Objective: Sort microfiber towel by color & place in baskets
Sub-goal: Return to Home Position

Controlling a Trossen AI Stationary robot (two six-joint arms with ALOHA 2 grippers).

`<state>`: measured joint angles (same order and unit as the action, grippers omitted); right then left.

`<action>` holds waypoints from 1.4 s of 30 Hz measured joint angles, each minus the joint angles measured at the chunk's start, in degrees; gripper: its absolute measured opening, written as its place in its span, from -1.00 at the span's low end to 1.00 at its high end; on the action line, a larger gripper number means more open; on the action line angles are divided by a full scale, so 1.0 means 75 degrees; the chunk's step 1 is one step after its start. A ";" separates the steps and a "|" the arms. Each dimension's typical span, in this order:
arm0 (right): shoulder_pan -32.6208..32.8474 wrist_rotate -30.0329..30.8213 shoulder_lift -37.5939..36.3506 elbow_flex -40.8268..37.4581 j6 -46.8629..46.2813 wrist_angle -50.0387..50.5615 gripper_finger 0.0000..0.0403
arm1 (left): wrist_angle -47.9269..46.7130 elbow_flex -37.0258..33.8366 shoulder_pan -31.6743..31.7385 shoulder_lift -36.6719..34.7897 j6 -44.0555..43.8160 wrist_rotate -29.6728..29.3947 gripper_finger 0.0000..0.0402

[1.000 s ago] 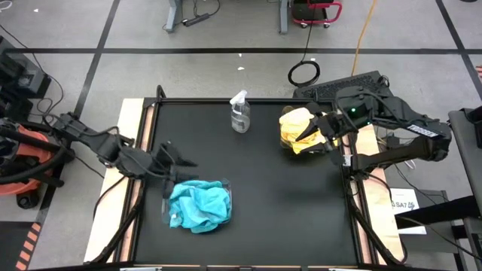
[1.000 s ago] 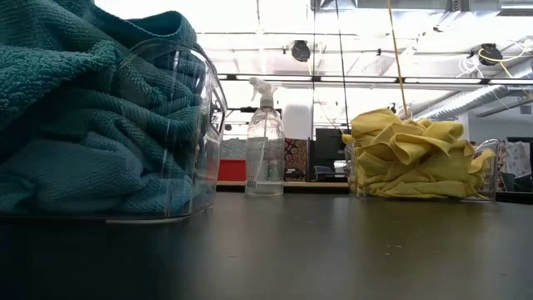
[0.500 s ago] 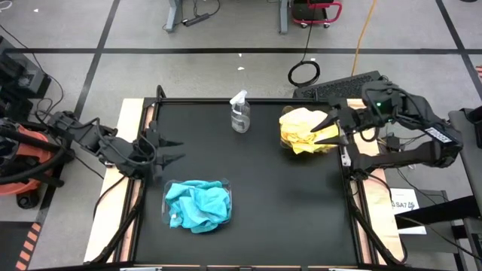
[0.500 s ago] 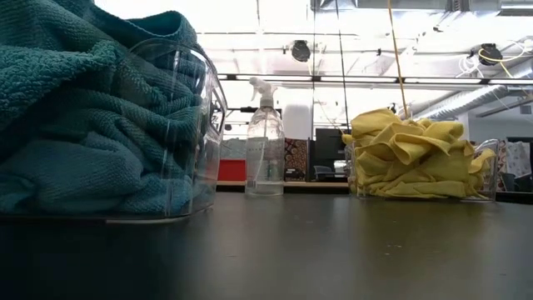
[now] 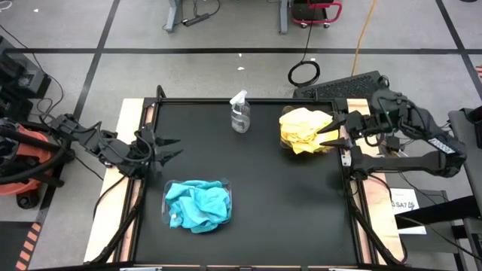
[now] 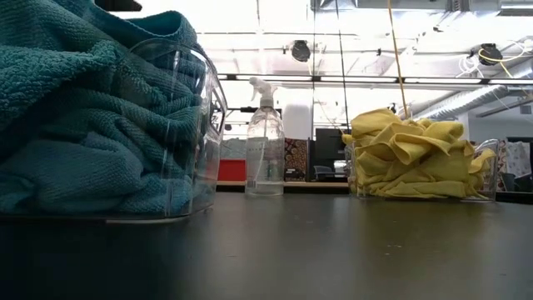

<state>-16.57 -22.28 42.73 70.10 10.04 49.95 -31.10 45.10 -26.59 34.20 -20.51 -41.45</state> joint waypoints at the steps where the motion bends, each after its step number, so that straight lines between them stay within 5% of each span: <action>1: -0.0014 0.0000 -0.0209 -0.0352 -0.0138 -0.0255 -0.21 | 0.0138 -0.0175 0.0000 -0.0113 -0.0018 0.0000 -0.03; 17: -0.0217 0.0234 -0.2732 -0.5105 -0.2239 -0.4223 -0.21 | 0.1456 -0.2371 0.0003 -0.2133 -0.0387 -0.0817 -0.03; 34: -0.1122 0.0571 -0.5025 -0.8015 -0.3887 -0.6521 -0.21 | 0.1697 -0.4341 0.0015 -0.4485 -0.1238 -0.1624 -0.03; 42: -0.1516 0.0574 -0.5685 -0.9082 -0.4538 -0.6970 -0.21 | 0.1715 -0.4872 0.0015 -0.4549 -0.1708 -0.1908 -0.03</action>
<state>-27.94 -17.98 0.10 1.98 -23.99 -2.33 -18.23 8.55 -26.48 0.08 -33.32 -55.76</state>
